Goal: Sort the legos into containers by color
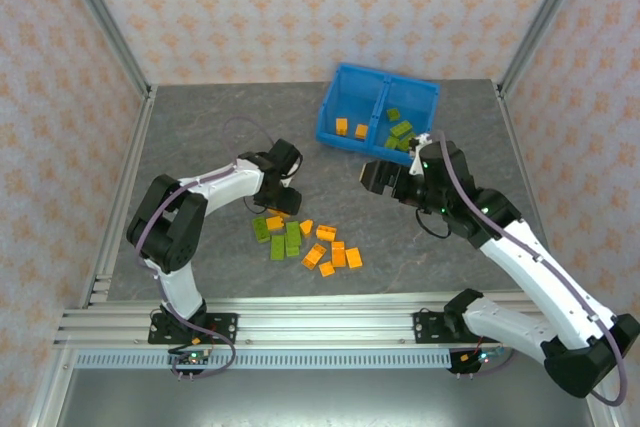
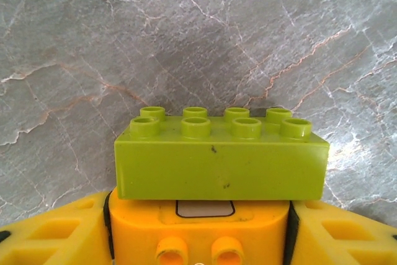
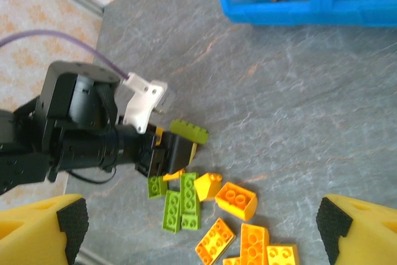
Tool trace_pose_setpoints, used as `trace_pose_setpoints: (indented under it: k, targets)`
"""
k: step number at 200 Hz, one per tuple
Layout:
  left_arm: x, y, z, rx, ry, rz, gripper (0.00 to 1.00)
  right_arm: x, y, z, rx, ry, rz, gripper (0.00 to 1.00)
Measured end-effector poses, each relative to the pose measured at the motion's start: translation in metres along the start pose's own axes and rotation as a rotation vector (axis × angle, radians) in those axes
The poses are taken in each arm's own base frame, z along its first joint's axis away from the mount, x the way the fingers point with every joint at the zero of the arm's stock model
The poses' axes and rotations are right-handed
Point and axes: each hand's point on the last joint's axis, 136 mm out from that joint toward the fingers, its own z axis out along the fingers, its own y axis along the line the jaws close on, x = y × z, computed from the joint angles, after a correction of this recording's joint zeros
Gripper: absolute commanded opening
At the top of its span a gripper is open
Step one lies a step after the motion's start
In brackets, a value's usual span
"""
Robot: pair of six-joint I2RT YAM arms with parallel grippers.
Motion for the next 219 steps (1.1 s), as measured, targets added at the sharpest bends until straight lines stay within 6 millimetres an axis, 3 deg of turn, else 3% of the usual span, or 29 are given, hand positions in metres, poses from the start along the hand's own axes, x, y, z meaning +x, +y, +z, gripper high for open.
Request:
trace_pose_setpoints:
  k: [44,86,145,164,176,219]
  targets:
    - [0.001,0.000,0.004,0.005,-0.011,-0.001,0.66,0.017,0.005,0.016,-0.036,0.113,-0.002,0.95]
    - [0.001,0.000,0.005,0.005,-0.011,-0.001,0.59,0.020,0.008,0.016,-0.048,0.125,-0.004,0.96]
    - [0.004,-0.005,-0.006,0.038,-0.016,-0.013,0.58,0.020,0.008,0.016,-0.048,0.125,-0.004,0.96]
    - [-0.002,-0.010,-0.031,0.074,-0.058,-0.022,0.58,0.018,0.010,0.015,-0.052,0.120,-0.005,0.96]
    - [-0.016,-0.016,-0.055,0.105,-0.117,-0.024,0.59,0.015,0.012,0.013,-0.058,0.111,-0.006,0.96]
    - [-0.109,-0.043,-0.146,0.204,-0.407,-0.011,0.58,-0.001,0.016,-0.005,-0.068,0.015,-0.001,0.96]
